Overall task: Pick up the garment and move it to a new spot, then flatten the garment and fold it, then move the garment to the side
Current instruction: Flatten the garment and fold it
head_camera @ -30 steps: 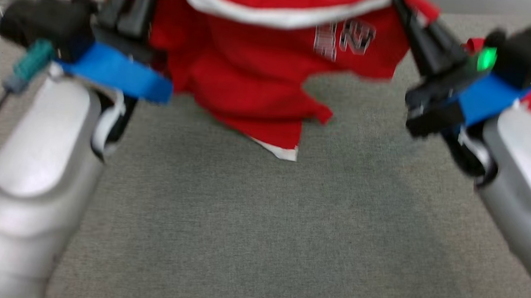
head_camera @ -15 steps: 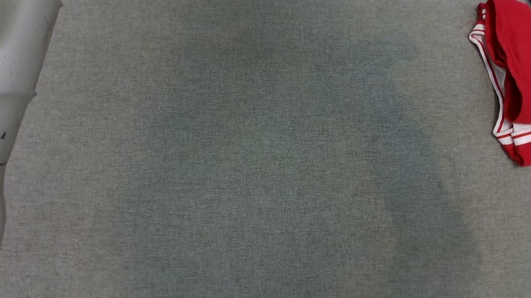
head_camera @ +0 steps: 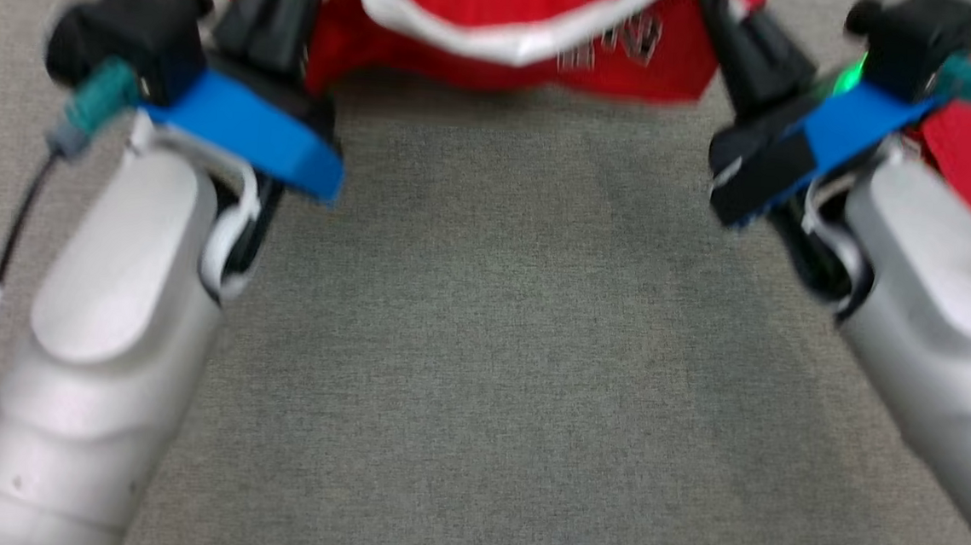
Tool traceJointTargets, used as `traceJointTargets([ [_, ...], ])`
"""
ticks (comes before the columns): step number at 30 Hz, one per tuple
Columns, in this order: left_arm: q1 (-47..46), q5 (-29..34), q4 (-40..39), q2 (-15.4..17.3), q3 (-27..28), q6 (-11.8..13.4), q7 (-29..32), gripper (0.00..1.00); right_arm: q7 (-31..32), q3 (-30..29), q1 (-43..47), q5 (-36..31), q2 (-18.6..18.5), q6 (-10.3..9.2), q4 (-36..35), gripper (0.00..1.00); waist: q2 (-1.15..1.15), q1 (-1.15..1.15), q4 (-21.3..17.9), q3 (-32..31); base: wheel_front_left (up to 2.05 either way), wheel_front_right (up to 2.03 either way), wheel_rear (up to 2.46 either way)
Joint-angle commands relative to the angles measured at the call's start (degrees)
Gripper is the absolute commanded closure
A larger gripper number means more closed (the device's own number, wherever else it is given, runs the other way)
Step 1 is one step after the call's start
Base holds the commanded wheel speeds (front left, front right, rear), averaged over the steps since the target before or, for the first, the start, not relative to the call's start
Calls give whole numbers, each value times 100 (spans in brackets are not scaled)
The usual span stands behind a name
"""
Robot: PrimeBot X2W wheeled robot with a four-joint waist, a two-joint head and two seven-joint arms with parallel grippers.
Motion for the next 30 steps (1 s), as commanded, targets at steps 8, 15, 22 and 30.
traceJointTargets([
  [8, 1793, 117, -524, -91, 146, -3, -13, 100, -15, 139, 1679, 58, -182, 3, -445, 100, -2, 0, 65, -416, 0, 0, 0],
  [15, 3091, 76, -887, 83, 12, -4, -13, 100, -15, 490, 2760, 123, -390, 3, -813, 100, -2, 0, 37, -846, 0, 0, 0],
  [22, 4009, 64, -1096, 167, -333, -4, -13, 100, -15, 756, 3585, 209, -610, 3, -1124, 100, -2, 0, 97, -1175, 0, 0, 0],
  [30, 4579, -24, -1228, 295, -514, -4, -13, 100, -15, 641, 4496, 209, -797, 3, -1521, 100, -2, 0, 175, -1471, 0, 0, 0],
])
